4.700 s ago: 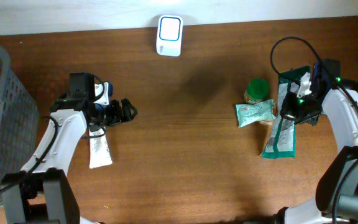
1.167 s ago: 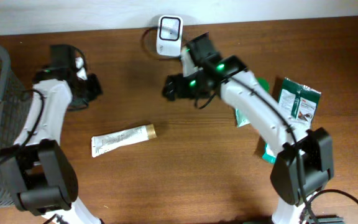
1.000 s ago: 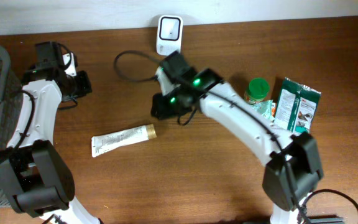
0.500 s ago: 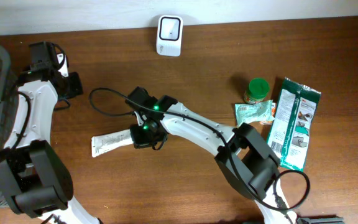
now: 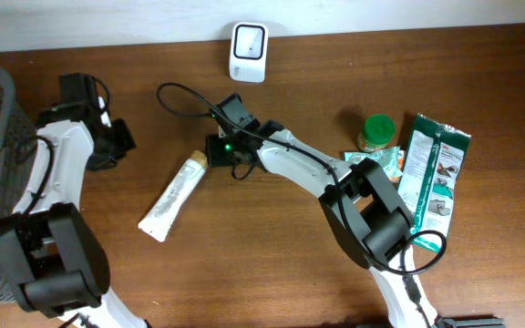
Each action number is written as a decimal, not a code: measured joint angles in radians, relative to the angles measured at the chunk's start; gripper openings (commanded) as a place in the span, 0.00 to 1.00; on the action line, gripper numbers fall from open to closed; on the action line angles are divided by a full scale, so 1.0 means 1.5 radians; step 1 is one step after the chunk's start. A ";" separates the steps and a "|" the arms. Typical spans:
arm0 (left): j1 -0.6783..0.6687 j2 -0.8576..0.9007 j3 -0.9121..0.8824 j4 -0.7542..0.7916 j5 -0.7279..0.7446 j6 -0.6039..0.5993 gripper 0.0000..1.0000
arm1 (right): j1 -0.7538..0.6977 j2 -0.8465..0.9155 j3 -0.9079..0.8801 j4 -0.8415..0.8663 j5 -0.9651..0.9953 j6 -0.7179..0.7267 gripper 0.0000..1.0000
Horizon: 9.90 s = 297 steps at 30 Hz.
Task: Scan the item barcode
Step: 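Reach the right gripper down to the white tube to grasp it, then close the right gripper on the white tube and lift it upright, then carry the tube with the right gripper and hold it over the scanner, then carry the tube right and set it on the glove packet, release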
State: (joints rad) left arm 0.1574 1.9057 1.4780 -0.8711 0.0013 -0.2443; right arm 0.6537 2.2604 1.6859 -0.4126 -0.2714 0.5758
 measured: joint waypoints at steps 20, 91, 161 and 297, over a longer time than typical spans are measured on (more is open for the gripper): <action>0.053 0.000 -0.013 0.076 -0.059 0.016 0.13 | 0.148 -0.006 0.003 -0.040 -0.137 0.227 0.61; -0.019 0.000 -0.013 0.049 0.052 0.013 0.99 | -0.117 -0.141 -0.247 -0.077 -0.257 -0.347 0.85; -0.019 0.000 -0.014 0.048 0.052 0.013 0.99 | -0.258 -0.491 0.049 -0.478 -0.246 -0.257 0.04; -0.019 0.000 -0.014 0.048 0.052 0.013 0.99 | -0.522 -0.358 -0.037 -0.641 0.118 -0.289 0.48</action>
State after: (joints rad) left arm 0.1295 1.9060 1.4563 -0.7994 0.0795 -0.2253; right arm -0.1295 1.7241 1.6299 -1.3739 -0.0940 0.1417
